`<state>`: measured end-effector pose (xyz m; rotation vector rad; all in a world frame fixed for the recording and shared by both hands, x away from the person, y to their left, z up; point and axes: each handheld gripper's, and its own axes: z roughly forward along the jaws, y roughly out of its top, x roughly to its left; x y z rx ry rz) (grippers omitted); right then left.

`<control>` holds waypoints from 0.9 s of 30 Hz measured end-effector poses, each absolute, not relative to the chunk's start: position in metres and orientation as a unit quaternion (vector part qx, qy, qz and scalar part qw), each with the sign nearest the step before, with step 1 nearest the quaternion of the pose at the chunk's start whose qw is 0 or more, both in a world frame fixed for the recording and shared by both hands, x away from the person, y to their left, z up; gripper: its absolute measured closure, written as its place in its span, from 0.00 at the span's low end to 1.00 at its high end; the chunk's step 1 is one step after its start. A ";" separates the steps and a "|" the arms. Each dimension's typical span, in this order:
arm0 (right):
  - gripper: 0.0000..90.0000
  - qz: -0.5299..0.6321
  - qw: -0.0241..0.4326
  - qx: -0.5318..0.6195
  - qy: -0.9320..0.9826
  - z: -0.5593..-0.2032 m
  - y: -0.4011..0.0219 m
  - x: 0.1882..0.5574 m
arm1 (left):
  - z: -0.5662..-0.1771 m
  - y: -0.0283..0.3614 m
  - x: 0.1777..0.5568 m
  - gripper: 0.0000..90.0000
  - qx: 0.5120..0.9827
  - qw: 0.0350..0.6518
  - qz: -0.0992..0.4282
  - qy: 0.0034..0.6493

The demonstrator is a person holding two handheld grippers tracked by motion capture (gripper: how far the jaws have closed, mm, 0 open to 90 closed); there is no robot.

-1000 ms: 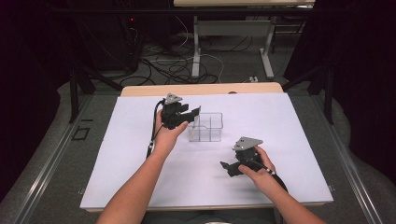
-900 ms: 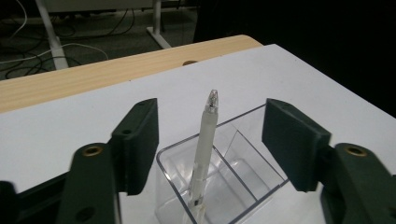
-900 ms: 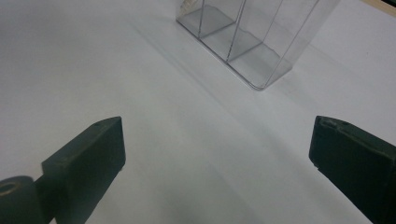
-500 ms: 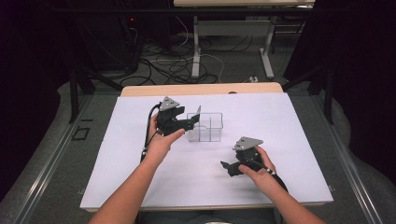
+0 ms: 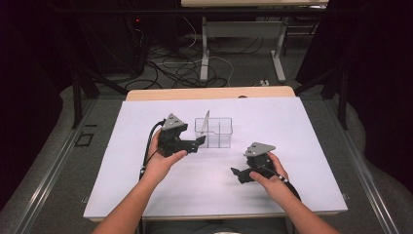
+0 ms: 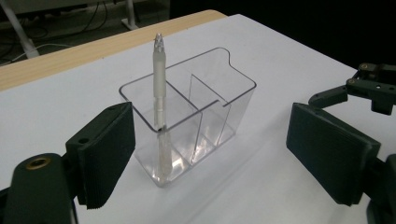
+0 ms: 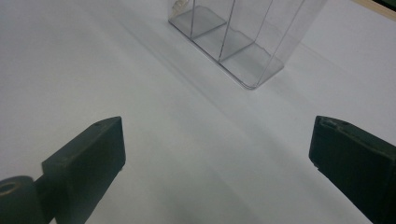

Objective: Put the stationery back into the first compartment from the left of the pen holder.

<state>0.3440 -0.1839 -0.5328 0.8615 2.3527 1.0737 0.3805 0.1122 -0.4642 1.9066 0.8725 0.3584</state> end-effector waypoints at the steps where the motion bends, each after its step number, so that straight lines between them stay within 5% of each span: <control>1: 0.04 0.385 0.206 0.310 0.844 -0.533 -0.184 0.344 | -0.465 0.113 0.379 0.16 0.783 0.485 0.147 0.360; 9: 0.04 0.390 0.208 0.312 0.841 -0.533 -0.186 0.344 | -0.480 0.127 0.373 0.00 0.774 0.480 0.141 0.388; 27: 0.04 0.390 0.204 0.321 0.839 -0.532 -0.190 0.346 | -0.505 0.149 0.361 0.00 0.758 0.467 0.163 0.425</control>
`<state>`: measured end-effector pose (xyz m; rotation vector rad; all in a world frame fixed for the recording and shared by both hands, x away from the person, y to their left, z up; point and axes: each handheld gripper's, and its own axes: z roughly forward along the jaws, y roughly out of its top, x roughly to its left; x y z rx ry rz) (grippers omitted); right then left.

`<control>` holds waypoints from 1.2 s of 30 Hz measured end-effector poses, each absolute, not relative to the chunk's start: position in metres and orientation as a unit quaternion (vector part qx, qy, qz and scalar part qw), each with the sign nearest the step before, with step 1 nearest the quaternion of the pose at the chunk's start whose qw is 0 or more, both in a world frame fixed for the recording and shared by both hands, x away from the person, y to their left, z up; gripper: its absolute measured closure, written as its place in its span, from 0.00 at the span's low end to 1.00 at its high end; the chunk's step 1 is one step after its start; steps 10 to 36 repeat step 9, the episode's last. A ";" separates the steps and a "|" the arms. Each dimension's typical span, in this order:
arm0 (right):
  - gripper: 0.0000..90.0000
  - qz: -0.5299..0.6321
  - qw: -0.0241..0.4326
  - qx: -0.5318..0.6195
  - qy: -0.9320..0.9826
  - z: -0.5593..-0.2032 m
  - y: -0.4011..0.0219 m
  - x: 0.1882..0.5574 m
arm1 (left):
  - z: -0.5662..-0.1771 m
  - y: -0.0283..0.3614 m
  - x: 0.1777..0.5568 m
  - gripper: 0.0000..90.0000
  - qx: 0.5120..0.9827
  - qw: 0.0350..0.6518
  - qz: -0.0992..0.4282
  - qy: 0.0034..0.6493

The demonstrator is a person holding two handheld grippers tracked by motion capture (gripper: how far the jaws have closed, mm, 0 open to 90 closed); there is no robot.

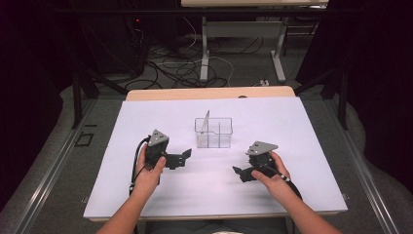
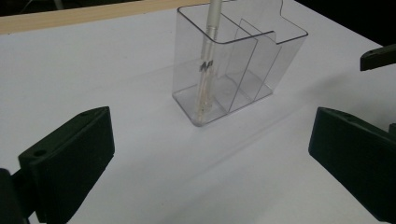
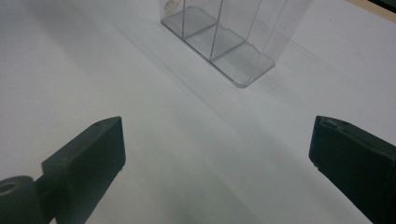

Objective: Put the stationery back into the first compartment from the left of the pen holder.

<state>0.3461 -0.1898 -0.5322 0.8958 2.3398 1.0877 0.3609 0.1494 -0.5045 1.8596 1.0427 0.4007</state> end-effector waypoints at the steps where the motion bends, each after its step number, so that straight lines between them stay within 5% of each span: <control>1: 0.04 0.386 0.202 0.322 0.840 -0.532 -0.191 0.346 | -0.505 0.149 0.361 0.00 0.756 0.468 0.163 0.427; 36: 0.04 0.390 0.205 0.327 0.836 -0.535 -0.195 0.350 | -0.510 0.150 0.366 0.00 0.761 0.462 0.161 0.427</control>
